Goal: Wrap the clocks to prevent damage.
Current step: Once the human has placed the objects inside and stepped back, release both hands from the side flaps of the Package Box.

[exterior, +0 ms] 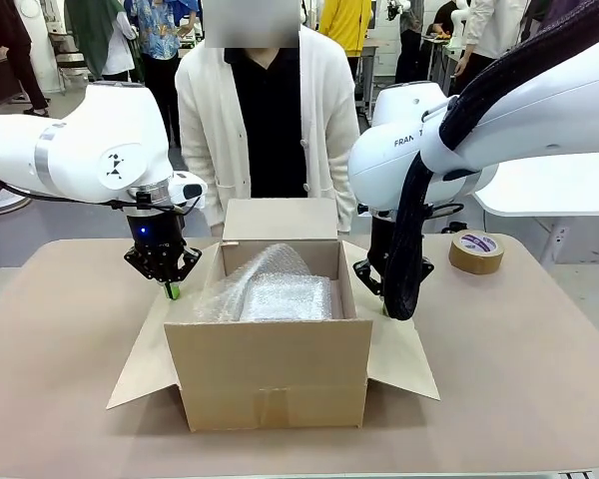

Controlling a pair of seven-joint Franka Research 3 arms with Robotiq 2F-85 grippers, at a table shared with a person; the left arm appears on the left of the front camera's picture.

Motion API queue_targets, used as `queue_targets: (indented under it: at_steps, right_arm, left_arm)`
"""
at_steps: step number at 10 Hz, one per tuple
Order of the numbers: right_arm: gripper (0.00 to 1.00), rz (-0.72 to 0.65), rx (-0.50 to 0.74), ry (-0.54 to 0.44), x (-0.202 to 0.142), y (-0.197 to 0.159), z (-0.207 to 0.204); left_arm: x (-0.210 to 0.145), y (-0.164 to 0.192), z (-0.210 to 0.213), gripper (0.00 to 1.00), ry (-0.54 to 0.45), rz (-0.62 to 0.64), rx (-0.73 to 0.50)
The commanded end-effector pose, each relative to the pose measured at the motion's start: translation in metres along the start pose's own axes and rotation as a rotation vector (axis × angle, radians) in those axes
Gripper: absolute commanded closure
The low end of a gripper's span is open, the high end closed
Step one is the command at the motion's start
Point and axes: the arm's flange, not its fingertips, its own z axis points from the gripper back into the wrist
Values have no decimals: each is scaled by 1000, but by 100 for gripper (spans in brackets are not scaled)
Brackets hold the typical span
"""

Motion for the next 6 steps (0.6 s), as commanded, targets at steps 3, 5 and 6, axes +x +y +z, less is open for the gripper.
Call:
queue_targets:
  at_steps: [3, 5, 6]
  right_arm:
    - [99, -15, -12, -3, 0, 0, -1]
    - [99, 0, 0, 0, 0, 0, 0]
    - [99, 212, -22, -58, -4, -4, 12]
  left_arm:
    - [0, 0, -1, 100, 2, 3, -4]
    - [0, 0, 0, 100, 0, 0, 0]
    - [3, -1, 13, 100, 12, -184, -10]
